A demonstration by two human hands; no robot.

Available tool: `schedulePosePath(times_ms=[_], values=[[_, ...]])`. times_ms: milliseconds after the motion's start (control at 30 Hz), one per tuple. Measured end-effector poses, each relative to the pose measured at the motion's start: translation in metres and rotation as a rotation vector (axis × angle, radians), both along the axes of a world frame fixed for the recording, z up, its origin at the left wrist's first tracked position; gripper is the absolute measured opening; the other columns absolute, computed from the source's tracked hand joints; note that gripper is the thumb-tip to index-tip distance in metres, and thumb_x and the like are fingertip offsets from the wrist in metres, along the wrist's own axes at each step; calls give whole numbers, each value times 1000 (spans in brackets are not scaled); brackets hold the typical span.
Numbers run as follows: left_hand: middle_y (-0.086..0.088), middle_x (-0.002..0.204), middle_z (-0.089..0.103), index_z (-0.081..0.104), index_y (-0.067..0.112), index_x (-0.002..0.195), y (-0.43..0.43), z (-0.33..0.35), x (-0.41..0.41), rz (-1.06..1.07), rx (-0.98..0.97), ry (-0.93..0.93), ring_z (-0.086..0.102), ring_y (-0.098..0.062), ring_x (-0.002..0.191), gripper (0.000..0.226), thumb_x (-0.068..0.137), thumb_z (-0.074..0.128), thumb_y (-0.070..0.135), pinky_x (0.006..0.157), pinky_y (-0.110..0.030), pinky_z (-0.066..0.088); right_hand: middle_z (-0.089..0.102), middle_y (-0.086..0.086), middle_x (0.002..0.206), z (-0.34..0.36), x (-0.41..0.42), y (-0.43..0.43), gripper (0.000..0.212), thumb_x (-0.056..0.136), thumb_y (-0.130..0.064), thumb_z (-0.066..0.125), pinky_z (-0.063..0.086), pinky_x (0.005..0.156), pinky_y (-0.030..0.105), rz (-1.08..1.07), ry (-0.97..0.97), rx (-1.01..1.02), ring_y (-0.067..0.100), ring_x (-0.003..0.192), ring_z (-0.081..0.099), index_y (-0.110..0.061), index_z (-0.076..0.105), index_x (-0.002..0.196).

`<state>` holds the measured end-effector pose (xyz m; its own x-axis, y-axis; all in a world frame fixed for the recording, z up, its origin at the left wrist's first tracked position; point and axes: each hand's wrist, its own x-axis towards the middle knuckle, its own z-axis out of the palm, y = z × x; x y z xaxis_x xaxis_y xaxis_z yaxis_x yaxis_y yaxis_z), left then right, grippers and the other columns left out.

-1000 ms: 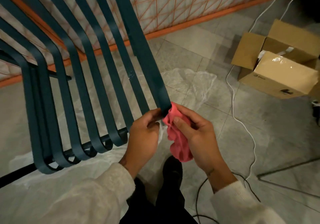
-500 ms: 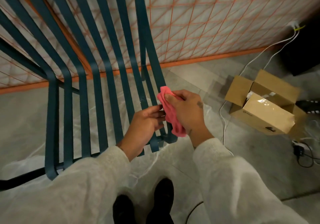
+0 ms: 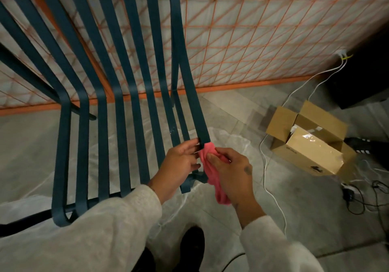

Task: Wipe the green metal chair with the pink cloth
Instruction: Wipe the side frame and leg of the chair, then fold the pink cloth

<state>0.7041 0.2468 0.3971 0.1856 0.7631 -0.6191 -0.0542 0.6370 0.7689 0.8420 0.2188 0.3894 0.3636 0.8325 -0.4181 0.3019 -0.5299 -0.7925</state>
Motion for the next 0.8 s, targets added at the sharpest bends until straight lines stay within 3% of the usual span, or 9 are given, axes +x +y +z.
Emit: schedulePosePath(times_ms=[67,167,300,367,467,567,667,800], values=[[6,115,68,58,19,131,-1,-1,-2,-37,-6,11,63,-14,112,57,88,43,-16,96,-36,53,67,-21,86,4,-1,14,22,89,-30,74,53,69,11,28,-42,6,-2,78,65,-27,73,111],[1,122,67,56,19,133,-1,3,-7,-64,-10,30,63,-14,114,58,87,43,-15,92,-31,54,71,-13,91,11,-8,40,23,90,-34,72,58,72,21,67,-121,18,3,77,66,-27,73,112],[-1,125,67,53,15,137,1,17,-18,-33,1,28,64,-14,114,48,92,50,-2,100,-38,51,71,-9,101,33,-21,51,27,95,-35,66,49,72,15,130,-228,91,4,78,61,-24,70,119],[2,120,70,59,18,132,3,31,-27,-16,13,-1,66,-11,109,37,95,56,14,101,-39,50,67,-18,103,50,-27,44,29,94,-37,66,49,79,13,53,-98,128,-3,84,59,-29,69,122],[3,107,75,69,20,116,2,66,-41,-22,21,-45,70,-12,101,28,94,59,34,95,-36,53,66,-23,107,80,-39,29,26,95,-41,62,50,96,29,-12,138,110,-1,104,59,-36,70,119],[-1,104,75,70,17,113,-4,102,-56,-24,-20,-99,71,-19,99,27,90,66,32,92,-39,56,65,-15,119,115,-52,18,28,97,-21,57,48,102,42,-70,330,67,11,112,58,-32,72,118],[2,105,75,68,21,114,-14,139,-76,-48,-18,-96,71,-20,99,30,85,72,30,88,-44,58,61,-5,133,154,-63,5,45,92,-4,53,51,99,47,25,434,8,20,116,58,-34,67,123],[3,108,74,66,23,116,-30,182,-100,-49,24,-92,71,-19,100,41,78,80,24,82,-49,59,54,-3,138,204,-72,-11,66,77,13,47,55,78,38,221,436,-34,26,118,57,-33,53,123]])
